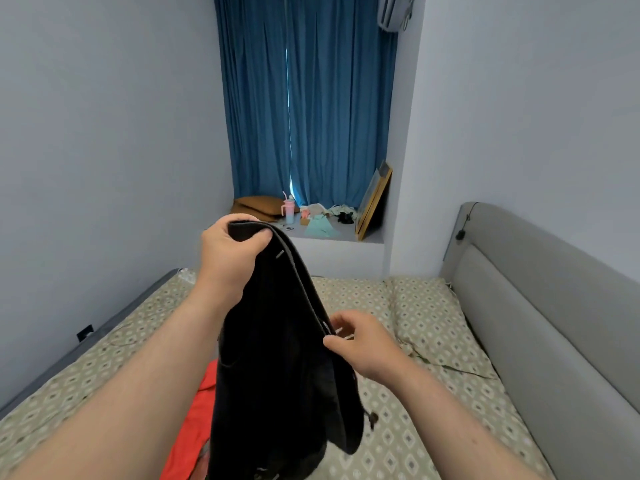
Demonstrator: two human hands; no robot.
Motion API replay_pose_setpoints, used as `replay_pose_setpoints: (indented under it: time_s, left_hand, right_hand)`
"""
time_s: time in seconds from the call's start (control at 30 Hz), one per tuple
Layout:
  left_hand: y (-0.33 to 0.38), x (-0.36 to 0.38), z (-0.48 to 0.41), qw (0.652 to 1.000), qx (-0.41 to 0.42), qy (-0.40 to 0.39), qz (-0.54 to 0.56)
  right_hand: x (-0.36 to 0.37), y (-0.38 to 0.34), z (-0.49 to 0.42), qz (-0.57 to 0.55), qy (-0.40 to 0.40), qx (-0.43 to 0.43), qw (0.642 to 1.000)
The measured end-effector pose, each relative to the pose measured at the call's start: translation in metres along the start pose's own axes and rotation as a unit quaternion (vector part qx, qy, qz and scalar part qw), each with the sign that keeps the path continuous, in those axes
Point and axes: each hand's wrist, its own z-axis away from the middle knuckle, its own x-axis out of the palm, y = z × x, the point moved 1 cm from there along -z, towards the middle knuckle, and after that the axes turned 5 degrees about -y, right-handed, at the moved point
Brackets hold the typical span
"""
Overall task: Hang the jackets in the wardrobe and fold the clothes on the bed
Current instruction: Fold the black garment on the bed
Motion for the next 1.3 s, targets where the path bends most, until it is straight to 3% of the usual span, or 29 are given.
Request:
replay_pose_setpoints:
  time_s: [0.1, 0.23, 0.43, 0.5, 0.53, 0.6, 0.73, 0.8, 0.87, 0.97, 1.0, 1.1, 1.2, 1.3]
  left_hand:
    - [0.004, 0.001, -0.002, 0.998, -0.025, 0.012, 0.059]
    - [0.008, -0.003, -0.006, 0.994, -0.048, 0.025, 0.098]
    - [0.007, -0.023, -0.015, 0.986, -0.073, 0.125, 0.077]
    - [0.005, -0.025, -0.016, 0.983, -0.092, 0.137, 0.078]
    - [0.005, -0.025, -0.016, 0.982, -0.104, 0.137, 0.079]
    - [0.004, -0.02, -0.013, 0.981, -0.124, 0.131, 0.076]
    - [0.005, -0.009, -0.006, 0.98, -0.146, 0.111, 0.082]
    - [0.006, -0.007, -0.005, 0.978, -0.151, 0.108, 0.097]
    - [0.01, -0.005, -0.006, 0.976, -0.152, 0.106, 0.113]
    - [0.019, -0.006, -0.006, 0.976, -0.14, 0.084, 0.147]
    - [0.022, -0.007, -0.006, 0.975, -0.134, 0.075, 0.162]
    - [0.035, -0.009, -0.006, 0.966, -0.112, 0.031, 0.23]
    - [0.043, -0.018, -0.009, 0.961, -0.093, -0.01, 0.262]
    - [0.036, -0.041, -0.021, 0.977, -0.079, -0.006, 0.199]
  right_hand:
    - [0.009, 0.021, 0.004, -0.019, -0.058, 0.05, 0.997]
    - [0.025, 0.032, 0.011, 0.012, -0.038, 0.083, 0.996]
    - [0.004, 0.015, 0.018, 0.244, 0.059, 0.099, 0.963]
    - [-0.001, -0.002, 0.021, 0.161, 0.011, 0.107, 0.981]
    - [0.001, -0.013, 0.022, 0.052, -0.031, 0.109, 0.992]
    - [0.01, -0.037, 0.025, -0.14, -0.119, 0.099, 0.978]
    - [0.029, -0.052, 0.024, -0.113, -0.192, 0.05, 0.974]
    - [0.035, -0.045, 0.019, -0.064, -0.136, 0.034, 0.988]
    - [0.04, -0.032, 0.013, 0.005, -0.03, 0.018, 0.999]
    - [0.038, -0.013, 0.012, 0.044, 0.168, 0.045, 0.984]
    - [0.036, -0.006, 0.012, 0.058, 0.192, 0.064, 0.978]
    - [0.031, 0.024, 0.009, 0.112, 0.078, 0.135, 0.981]
    - [0.018, 0.039, 0.014, 0.036, -0.018, 0.135, 0.99]
    - [-0.014, 0.049, 0.011, -0.029, 0.012, 0.153, 0.988]
